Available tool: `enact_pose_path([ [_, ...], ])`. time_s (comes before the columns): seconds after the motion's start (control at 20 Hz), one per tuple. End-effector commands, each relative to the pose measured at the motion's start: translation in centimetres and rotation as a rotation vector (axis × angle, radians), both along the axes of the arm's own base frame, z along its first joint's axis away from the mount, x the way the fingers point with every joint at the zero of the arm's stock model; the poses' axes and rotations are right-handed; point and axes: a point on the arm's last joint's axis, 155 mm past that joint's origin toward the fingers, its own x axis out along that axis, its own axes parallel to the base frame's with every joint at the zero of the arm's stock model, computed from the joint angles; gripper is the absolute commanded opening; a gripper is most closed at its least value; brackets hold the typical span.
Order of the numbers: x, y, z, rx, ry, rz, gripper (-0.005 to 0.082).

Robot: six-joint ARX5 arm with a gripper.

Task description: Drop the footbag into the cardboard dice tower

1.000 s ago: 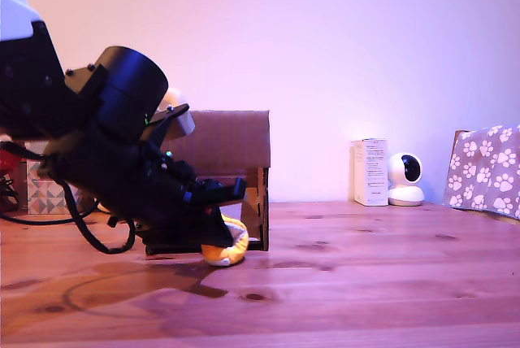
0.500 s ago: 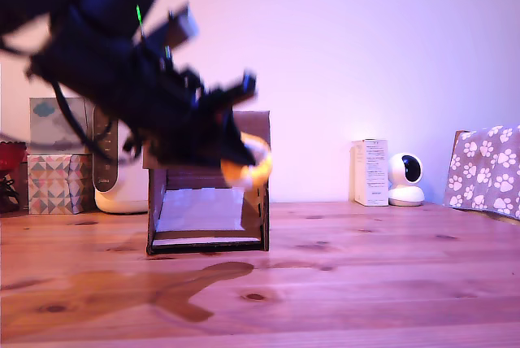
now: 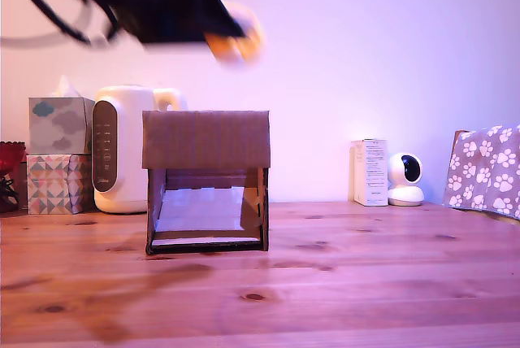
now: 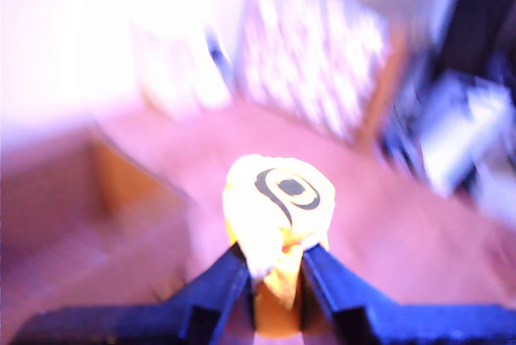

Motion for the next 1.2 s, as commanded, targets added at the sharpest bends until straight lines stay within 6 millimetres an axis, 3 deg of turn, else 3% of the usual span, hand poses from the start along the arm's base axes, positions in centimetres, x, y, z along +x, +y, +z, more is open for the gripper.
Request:
enact_pose_path([
  [0.0,1.0,0.5,0.6,0.006,-0.006,0.023,0.0037],
  [0.25,3.8,1.8,3.2,0.047,0.024,0.075,0.0037],
  [0.35,5.1,1.8,3.3,0.069,0.070,0.074,0.0037],
  [0.6,9.1,0.9,1.6,0.137,0.175,0.070,0.0037],
  [0.85,12.6,0.4,-1.6,0.219,0.257,0.075,0.0037],
  [0.95,13.4,0.5,-2.8,0.241,0.277,0.079,0.0038],
  [1.15,13.9,0.7,-3.0,0.256,0.258,0.083,0.0049],
])
